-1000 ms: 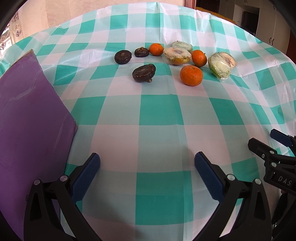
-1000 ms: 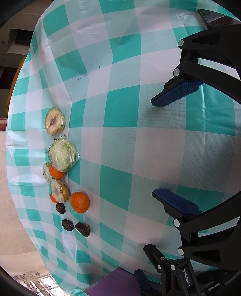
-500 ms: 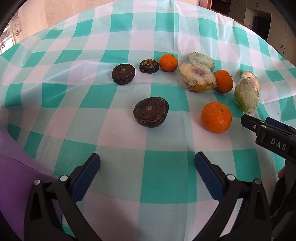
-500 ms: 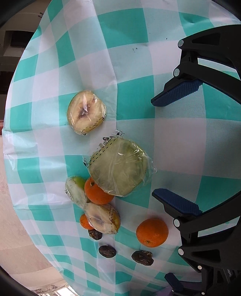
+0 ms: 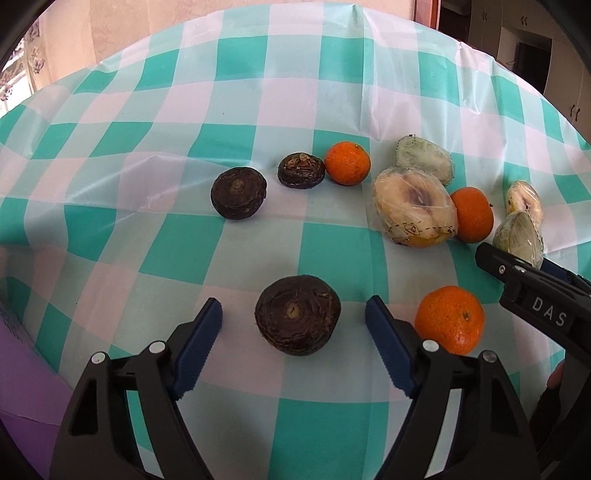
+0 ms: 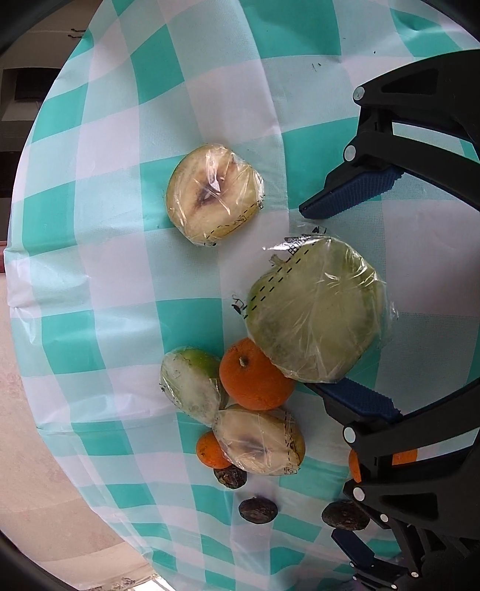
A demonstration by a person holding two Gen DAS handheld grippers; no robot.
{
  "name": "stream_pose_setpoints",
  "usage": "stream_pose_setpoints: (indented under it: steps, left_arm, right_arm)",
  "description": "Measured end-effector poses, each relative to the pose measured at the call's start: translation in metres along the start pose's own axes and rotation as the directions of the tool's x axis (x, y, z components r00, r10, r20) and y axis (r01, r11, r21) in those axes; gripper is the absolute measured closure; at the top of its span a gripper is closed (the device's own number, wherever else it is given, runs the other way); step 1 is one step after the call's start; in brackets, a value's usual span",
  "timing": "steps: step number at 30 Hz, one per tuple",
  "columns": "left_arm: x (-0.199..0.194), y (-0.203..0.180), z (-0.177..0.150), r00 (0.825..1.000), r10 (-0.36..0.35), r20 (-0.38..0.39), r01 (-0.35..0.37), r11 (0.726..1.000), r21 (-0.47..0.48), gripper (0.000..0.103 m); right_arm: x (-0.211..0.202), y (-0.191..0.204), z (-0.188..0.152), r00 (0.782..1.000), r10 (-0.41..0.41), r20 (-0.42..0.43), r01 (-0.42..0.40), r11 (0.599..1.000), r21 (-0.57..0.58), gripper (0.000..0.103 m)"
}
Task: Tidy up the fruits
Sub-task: 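Grasp the dark round fruit with the left tool while the right tool grasps the wrapped cabbage, then carry the dark fruit and wrapped cabbage with both tools over the purple-rimmed box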
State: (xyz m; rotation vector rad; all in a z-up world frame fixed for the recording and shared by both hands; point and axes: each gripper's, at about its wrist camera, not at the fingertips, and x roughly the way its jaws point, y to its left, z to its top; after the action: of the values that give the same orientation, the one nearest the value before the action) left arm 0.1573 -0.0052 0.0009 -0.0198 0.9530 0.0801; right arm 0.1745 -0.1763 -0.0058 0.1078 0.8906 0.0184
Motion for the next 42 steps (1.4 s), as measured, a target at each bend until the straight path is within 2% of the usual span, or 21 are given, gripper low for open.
stream_pose_setpoints:
  steps: [3,5,7,11,14,19,27,35,42]
  left_arm:
    - [-0.003,0.000,0.001,1.000,0.014,0.014,-0.014,1.000,-0.013,0.042]
    - [-0.006,0.002,0.000,0.999,0.021,0.026,-0.020,1.000,-0.022,0.056]
    - [-0.008,0.007,0.000,0.999,0.015,0.036,-0.014,0.999,-0.050,0.063]
    - [-0.014,0.020,-0.005,0.997,-0.046,0.057,0.053,0.991,-0.119,0.064]
    - [-0.017,0.025,-0.011,0.996,-0.065,0.065,0.075,0.985,-0.157,0.064]
    - [-0.026,0.019,-0.019,0.991,-0.091,0.093,0.104,0.984,-0.148,0.064]
    - [-0.056,0.008,-0.042,0.984,-0.088,0.153,0.106,0.988,-0.113,0.064]
    - [-0.073,0.015,-0.074,0.984,-0.125,0.125,0.140,0.984,-0.114,0.064]
    - [-0.094,0.022,-0.100,0.981,-0.145,0.132,0.157,0.983,-0.090,0.064]
  right_arm:
    - [-0.003,-0.001,0.000,1.000,0.028,0.012,-0.028,1.000,0.002,0.036]
    - [-0.003,-0.004,0.001,0.998,0.052,0.018,-0.052,0.998,0.018,0.037]
    - [-0.004,-0.009,0.002,0.997,0.073,0.025,-0.074,0.997,0.038,0.038]
    - [-0.014,-0.035,-0.002,0.988,0.141,0.057,-0.147,0.983,0.108,0.040]
    - [-0.021,-0.050,-0.007,0.979,0.178,0.097,-0.192,0.967,0.167,0.040]
    - [-0.031,-0.056,-0.011,0.967,0.216,0.133,-0.236,0.958,0.161,0.040]
    - [-0.039,-0.049,-0.022,0.964,0.227,0.136,-0.249,0.951,0.181,0.040]
    - [-0.047,-0.048,-0.037,0.966,0.228,0.120,-0.249,0.948,0.200,0.040]
    - [-0.062,-0.043,-0.056,0.966,0.233,0.113,-0.252,0.946,0.202,0.040]
